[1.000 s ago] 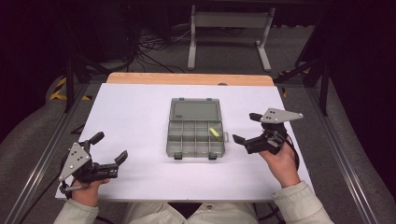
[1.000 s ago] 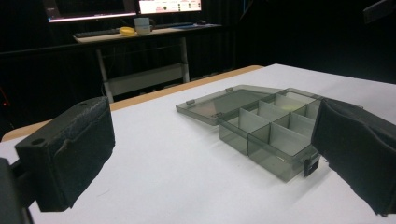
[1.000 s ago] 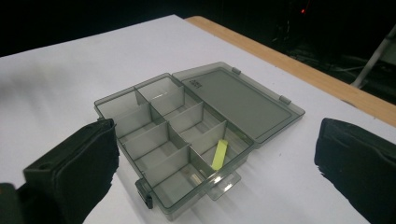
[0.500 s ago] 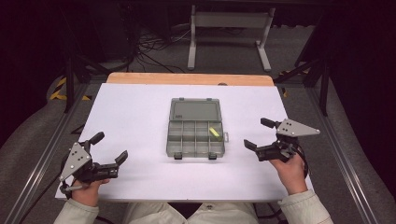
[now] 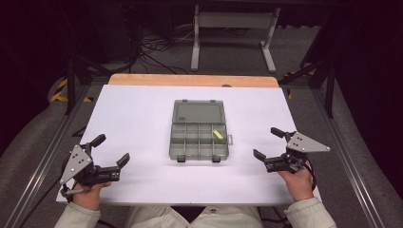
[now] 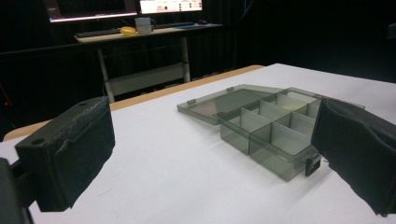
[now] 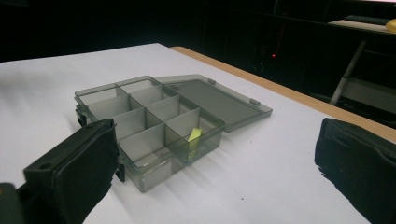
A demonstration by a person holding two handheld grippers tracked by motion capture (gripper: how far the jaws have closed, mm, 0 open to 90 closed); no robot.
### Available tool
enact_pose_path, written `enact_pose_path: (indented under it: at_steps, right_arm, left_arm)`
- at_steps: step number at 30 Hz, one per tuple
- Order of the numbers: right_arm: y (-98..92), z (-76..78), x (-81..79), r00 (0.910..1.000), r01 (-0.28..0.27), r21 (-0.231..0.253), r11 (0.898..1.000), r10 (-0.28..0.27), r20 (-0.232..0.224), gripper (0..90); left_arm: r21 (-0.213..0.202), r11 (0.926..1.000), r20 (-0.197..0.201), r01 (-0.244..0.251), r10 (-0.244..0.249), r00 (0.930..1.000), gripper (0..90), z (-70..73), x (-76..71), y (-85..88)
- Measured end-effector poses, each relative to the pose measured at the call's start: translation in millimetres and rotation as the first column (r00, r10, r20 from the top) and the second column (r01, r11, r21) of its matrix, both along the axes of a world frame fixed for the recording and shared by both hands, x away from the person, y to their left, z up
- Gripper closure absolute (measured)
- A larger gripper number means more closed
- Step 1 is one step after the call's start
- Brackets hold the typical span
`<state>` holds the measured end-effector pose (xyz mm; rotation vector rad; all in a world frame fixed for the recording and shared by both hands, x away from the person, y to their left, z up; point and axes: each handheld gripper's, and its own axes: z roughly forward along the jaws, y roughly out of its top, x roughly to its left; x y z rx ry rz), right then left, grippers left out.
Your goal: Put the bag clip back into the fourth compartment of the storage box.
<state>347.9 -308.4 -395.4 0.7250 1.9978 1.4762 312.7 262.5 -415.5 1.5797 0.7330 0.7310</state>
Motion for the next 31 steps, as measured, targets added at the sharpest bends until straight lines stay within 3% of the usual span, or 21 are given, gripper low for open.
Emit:
enact_pose_path:
  at_steps: [6, 11, 15, 21, 31]
  right_arm:
    - [-6.0, -12.2, -3.4, 0.9997, 0.008, 0.025, 1.000, -0.008, 0.024, 0.2]
    - [-11.3, -23.3, -3.1, 1.0000, 0.006, 0.062, 0.998, -0.006, 0.007, 0.2]
    - [-11.3, -27.1, 0.1, 0.9999, 0.013, 0.048, 0.999, -0.013, 0.007, 0.2]
    - [-10.9, -36.1, 3.5, 0.9993, 0.016, 0.054, 0.998, -0.014, -0.036, 0.2]
    - [-9.7, -35.2, 2.4, 0.9998, 0.009, 0.059, 0.998, -0.008, -0.016, 0.2]
  left_arm:
    - [-0.002, 1.0000, 0.008, 0.003, -0.003, 1.0000, 0.2, -0.9, 0.8, 1.6]
    - [0.001, 1.0000, 0.006, 0.008, -0.008, 1.0000, 0.3, -1.1, 0.7, 1.2]
    - [0.000, 0.9999, 0.007, 0.010, -0.010, 0.9999, 0.2, -2.2, 1.9, 0.4]
    - [0.003, 0.9999, 0.005, 0.011, -0.011, 0.9999, 0.2, -2.2, 2.1, 0.8]
    - [0.003, 0.9999, 0.005, 0.010, -0.010, 0.9999, 0.2, -2.2, 2.3, 0.8]
